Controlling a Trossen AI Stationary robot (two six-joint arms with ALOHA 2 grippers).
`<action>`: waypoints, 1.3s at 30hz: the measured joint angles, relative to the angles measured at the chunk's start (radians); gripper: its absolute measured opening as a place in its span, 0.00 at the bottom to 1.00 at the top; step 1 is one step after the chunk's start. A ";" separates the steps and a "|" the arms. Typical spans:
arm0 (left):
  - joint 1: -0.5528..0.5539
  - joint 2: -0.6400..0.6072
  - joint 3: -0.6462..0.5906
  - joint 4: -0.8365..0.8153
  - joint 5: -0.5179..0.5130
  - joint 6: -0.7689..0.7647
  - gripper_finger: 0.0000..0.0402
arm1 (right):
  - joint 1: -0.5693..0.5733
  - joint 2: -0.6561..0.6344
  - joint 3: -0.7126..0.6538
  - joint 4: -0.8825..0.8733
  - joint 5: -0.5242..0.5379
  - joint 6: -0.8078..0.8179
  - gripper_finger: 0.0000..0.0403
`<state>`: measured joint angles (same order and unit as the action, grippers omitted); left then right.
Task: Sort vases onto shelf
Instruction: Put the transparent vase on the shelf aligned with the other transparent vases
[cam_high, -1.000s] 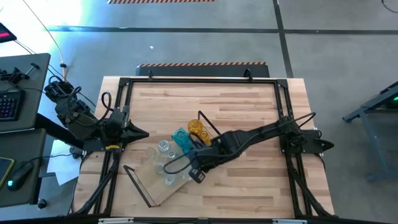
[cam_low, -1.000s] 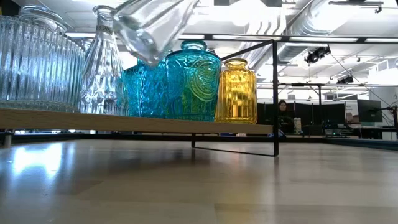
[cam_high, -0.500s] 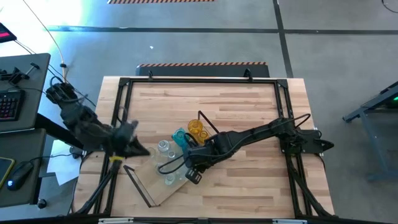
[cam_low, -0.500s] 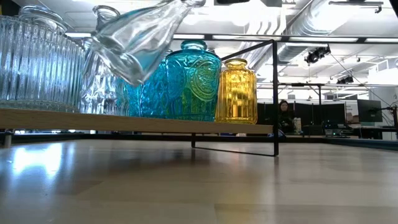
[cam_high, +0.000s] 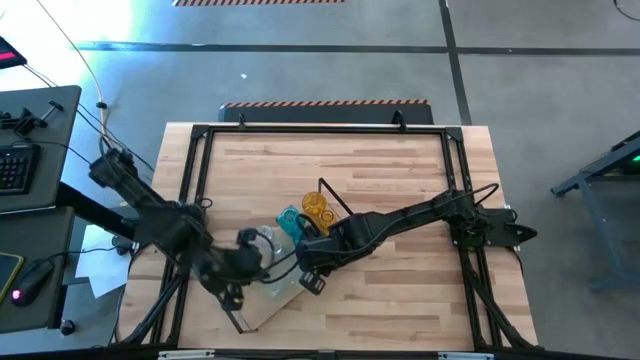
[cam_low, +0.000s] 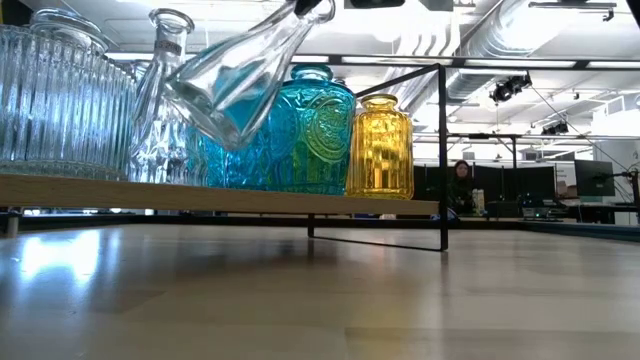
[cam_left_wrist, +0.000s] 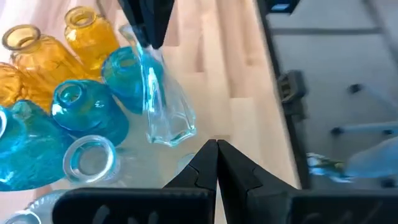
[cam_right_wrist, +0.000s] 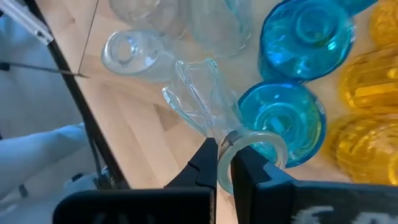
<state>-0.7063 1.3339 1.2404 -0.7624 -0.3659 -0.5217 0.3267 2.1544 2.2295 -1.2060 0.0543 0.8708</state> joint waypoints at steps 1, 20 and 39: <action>-0.001 0.020 0.000 -0.001 -0.018 0.000 0.00 | 0.000 0.000 0.000 -0.001 0.010 0.000 0.00; -0.082 0.126 0.001 0.181 -0.163 -0.011 0.00 | 0.001 0.000 0.000 0.029 -0.002 0.026 0.00; -0.065 0.286 0.000 0.220 -0.254 0.026 0.00 | 0.010 -0.001 0.000 0.037 -0.010 0.019 0.00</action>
<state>-0.7715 1.6196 1.2407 -0.5424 -0.6204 -0.4957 0.3363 2.1530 2.2295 -1.1690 0.0442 0.8894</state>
